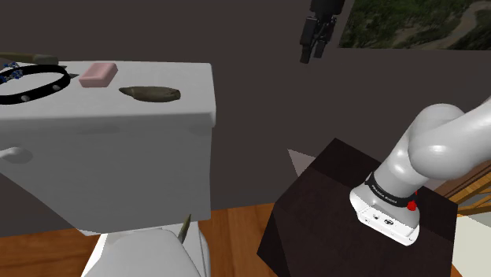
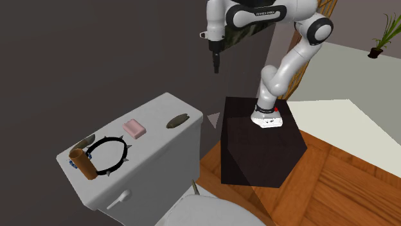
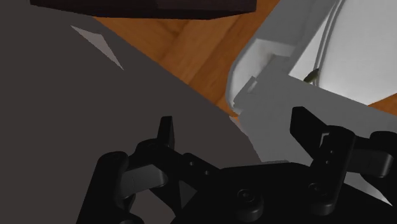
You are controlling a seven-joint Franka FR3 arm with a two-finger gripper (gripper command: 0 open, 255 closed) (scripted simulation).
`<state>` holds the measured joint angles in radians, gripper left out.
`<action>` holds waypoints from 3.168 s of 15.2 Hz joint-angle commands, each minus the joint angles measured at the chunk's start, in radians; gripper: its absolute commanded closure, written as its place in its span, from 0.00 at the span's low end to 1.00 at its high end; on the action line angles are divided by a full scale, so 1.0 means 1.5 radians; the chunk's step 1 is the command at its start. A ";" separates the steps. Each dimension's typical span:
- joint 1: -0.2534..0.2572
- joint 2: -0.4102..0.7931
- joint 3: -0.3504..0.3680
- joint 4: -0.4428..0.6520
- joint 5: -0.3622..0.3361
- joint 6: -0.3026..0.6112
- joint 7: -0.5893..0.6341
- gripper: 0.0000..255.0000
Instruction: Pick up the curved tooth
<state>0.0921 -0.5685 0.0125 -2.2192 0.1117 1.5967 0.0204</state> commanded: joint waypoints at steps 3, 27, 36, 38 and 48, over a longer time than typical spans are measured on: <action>0.028 0.080 0.041 0.062 0.009 0.030 0.010 0.00; 0.210 0.580 0.230 0.615 -0.151 0.002 0.078 0.00; 0.244 0.640 0.239 0.642 -0.184 0.031 0.082 0.00; 0.241 0.637 0.239 0.623 -0.183 0.047 0.083 0.00; 0.240 0.634 0.238 0.625 -0.181 0.043 0.081 1.00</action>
<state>0.4539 0.3799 0.3733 -1.2815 -0.1576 1.6635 0.1415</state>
